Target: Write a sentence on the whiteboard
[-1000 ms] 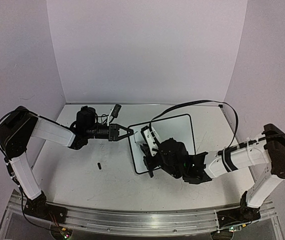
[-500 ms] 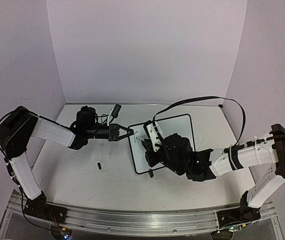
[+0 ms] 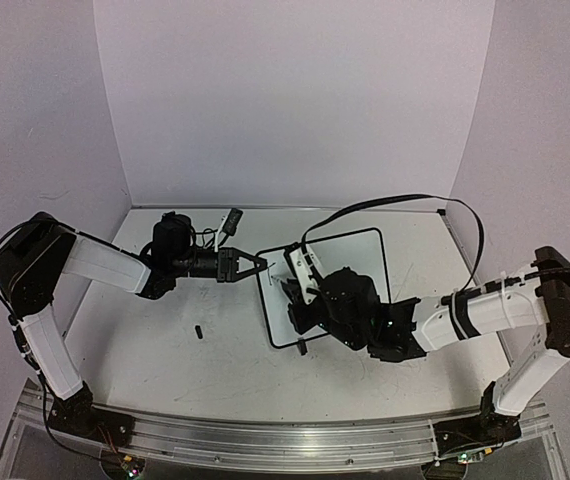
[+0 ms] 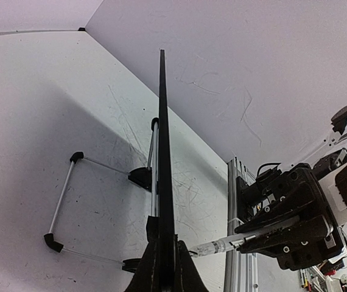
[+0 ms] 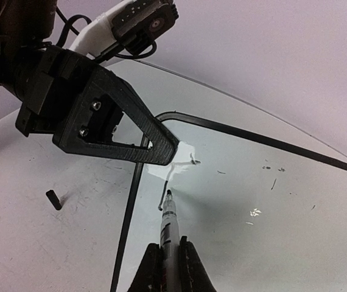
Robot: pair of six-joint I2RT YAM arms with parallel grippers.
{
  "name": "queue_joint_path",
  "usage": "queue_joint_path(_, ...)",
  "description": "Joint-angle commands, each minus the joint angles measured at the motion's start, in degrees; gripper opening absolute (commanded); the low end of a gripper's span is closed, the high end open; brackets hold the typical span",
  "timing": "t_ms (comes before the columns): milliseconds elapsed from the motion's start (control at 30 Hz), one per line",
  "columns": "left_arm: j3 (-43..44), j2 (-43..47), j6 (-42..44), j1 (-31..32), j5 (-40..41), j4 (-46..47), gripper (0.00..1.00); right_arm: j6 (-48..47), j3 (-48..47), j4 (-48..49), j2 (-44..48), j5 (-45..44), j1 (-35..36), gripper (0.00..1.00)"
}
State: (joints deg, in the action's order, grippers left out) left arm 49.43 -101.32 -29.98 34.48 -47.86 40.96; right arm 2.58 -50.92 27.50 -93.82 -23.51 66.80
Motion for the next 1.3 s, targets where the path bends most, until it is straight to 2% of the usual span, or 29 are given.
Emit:
queue_joint_path(0, 1.1, 0.7, -1.8, 0.9, -2.5, -2.1, 0.0, -0.7, -2.5, 2.8, -0.9, -0.2, -0.3, 0.0)
queue_joint_path(300, 1.2, 0.6, -1.8, 0.9, -2.7, -2.1, 0.0, -0.9, -2.9, 3.0, -1.8, 0.3, -0.3, 0.0)
queue_joint_path(1267, 1.2, 0.5, -1.7, 0.9, -2.9, -2.1, 0.0, 2.1, -2.4, 0.4, -1.9, -6.7, -1.4, 0.0)
